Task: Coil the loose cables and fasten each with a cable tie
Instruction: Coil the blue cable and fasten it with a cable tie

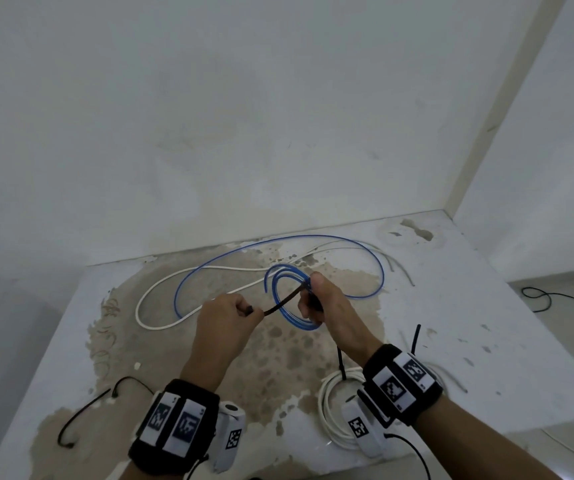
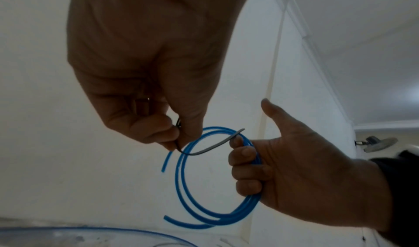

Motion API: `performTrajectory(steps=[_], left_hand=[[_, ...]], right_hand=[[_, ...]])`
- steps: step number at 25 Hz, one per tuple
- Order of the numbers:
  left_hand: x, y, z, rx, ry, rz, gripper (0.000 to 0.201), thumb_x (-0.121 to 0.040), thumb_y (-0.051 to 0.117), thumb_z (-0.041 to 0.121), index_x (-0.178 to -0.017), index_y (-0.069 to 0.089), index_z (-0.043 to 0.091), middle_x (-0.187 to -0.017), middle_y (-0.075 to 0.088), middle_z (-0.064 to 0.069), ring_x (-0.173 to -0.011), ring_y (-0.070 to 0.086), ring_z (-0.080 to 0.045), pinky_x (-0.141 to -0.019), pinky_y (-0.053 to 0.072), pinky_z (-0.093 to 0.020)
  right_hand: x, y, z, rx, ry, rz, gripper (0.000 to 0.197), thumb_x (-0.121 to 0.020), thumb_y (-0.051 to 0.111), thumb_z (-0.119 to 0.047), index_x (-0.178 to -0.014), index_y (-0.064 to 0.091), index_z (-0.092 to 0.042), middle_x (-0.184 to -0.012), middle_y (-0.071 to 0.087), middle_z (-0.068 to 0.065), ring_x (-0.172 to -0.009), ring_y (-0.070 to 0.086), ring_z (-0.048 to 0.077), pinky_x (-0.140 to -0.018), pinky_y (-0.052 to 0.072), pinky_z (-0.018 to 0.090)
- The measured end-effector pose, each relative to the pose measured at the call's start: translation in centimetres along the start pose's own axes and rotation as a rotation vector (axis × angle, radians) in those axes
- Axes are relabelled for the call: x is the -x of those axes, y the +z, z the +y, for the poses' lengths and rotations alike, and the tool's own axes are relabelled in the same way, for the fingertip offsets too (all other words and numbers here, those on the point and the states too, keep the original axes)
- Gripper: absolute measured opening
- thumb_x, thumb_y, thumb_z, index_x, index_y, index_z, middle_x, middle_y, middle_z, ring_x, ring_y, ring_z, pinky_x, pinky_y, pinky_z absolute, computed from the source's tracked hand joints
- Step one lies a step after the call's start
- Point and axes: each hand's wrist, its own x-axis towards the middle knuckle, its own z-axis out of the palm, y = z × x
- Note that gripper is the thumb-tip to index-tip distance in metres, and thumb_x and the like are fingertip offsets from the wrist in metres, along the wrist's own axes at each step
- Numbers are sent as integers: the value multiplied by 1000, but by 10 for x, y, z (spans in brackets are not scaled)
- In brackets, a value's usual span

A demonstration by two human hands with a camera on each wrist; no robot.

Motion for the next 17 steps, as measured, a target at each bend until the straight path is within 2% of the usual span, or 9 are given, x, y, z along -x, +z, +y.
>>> performTrajectory(steps=[3,5,7,9,11,14,17], left_hand=[[1,0,1,-48,40,42,24,-81,73,22,-62,60,13,-56,59,-3,-51,54,-15,-47,37,-21],[3,1,2,5,63,64,26,-82,73,24,-63,57,17,-55,57,0,-50,55,-14,-48,43,-22],[4,2,7,208,23,56,21,-85,71,30,-73,60,17,-64,61,-1,-52,63,-19,-51,53,-30],[5,5,16,452,-64,-39,15,-89,68,29,-88,65,14,-75,65,-6,-53,66,-17,-50,54,-27],[6,10,26,595,-115,-126,18,-92,65,25,-95,68,8,-78,68,-10,-53,64,-13,-50,52,-22],[6,17,34,581,-109,-147,20,-95,61,22,-89,73,7,-67,66,-4,-50,58,-7,-49,48,-19],[3,18,32,570,-186,-111,22,-94,61,21,-82,73,6,-60,61,-2,-46,53,-6,-47,45,-19]], right_hand=[[-3,1,3,109,-9,46,37,-104,46,-36,-84,46,-5,-66,54,-1,-54,41,10,-59,37,25],[-7,0,6,81,28,89,30,-106,45,-29,-83,45,-9,-62,52,-5,-54,37,13,-58,36,31],[-10,-1,5,-25,101,122,25,-106,43,-29,-89,46,-11,-62,49,-5,-55,35,16,-57,35,33],[-11,-2,1,-153,173,123,20,-107,43,-27,-94,46,-12,-64,45,-3,-54,33,13,-55,34,29],[-10,-1,-2,-182,199,92,22,-107,42,-26,-90,44,-12,-63,42,-3,-52,32,11,-53,34,27],[-8,0,-2,-153,204,53,28,-107,43,-29,-84,41,-13,-62,37,-6,-50,30,9,-52,32,26],[-7,-7,1,-107,216,139,34,-107,40,-37,-87,47,-10,-64,33,-4,-51,28,11,-54,29,28]])
